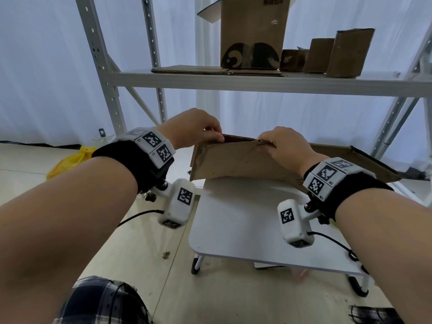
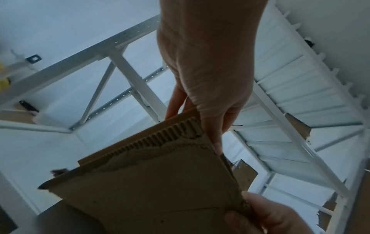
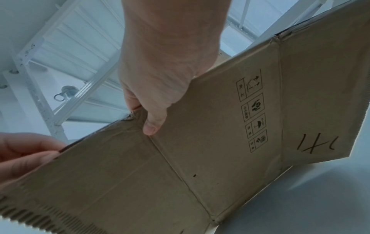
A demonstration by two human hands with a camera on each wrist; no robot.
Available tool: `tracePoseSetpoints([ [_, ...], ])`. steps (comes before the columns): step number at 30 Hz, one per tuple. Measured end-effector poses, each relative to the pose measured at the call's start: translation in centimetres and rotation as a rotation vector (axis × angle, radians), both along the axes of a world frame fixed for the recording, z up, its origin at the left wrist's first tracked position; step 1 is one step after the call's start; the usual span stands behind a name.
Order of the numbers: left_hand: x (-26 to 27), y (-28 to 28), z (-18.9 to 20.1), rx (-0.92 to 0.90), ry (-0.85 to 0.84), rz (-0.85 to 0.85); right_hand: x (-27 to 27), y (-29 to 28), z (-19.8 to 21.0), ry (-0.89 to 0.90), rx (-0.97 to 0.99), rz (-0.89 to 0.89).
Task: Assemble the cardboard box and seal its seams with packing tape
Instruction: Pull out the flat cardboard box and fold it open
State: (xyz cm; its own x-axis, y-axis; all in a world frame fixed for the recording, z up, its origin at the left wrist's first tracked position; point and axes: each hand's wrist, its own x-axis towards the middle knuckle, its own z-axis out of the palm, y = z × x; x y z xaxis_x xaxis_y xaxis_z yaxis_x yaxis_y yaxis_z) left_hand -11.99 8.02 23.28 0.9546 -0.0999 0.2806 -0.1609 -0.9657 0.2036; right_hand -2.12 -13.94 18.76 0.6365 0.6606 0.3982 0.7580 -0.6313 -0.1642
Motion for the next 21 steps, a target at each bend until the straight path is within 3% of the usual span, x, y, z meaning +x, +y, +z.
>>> tracePoseSetpoints([
  [5,0.0,-1.2,1.5,0.189,0.242,-0.047,-0.6,-0.3,-0.7,-0.046,0.002,0.005],
  [8,0.2,-2.6,1.4,0.25,0.196,-0.063,-0.8,-0.4,0.1,-0.167,-0.038,-0.119],
  [10,0.5,-3.3,0.7,0.203,0.1,-0.065,-1.0,-0.2,1.0,-0.187,0.073,-0.211],
  [12,0.7,-3.9,0.0,0.118,0.014,-0.035,-1.4,0.1,1.8,-0.049,0.28,-0.273],
  [16,1.0,-5.1,-0.5,0.054,-0.083,0.018,-2.7,1.0,2.2,0.594,0.521,-0.288],
  [18,0.9,-5.7,-0.4,0.058,-0.108,0.024,-3.4,1.3,2.1,0.718,0.504,-0.253],
  [21,0.8,-6.2,0.2,0.048,-0.171,0.035,-4.0,1.7,2.0,0.763,0.576,-0.215],
])
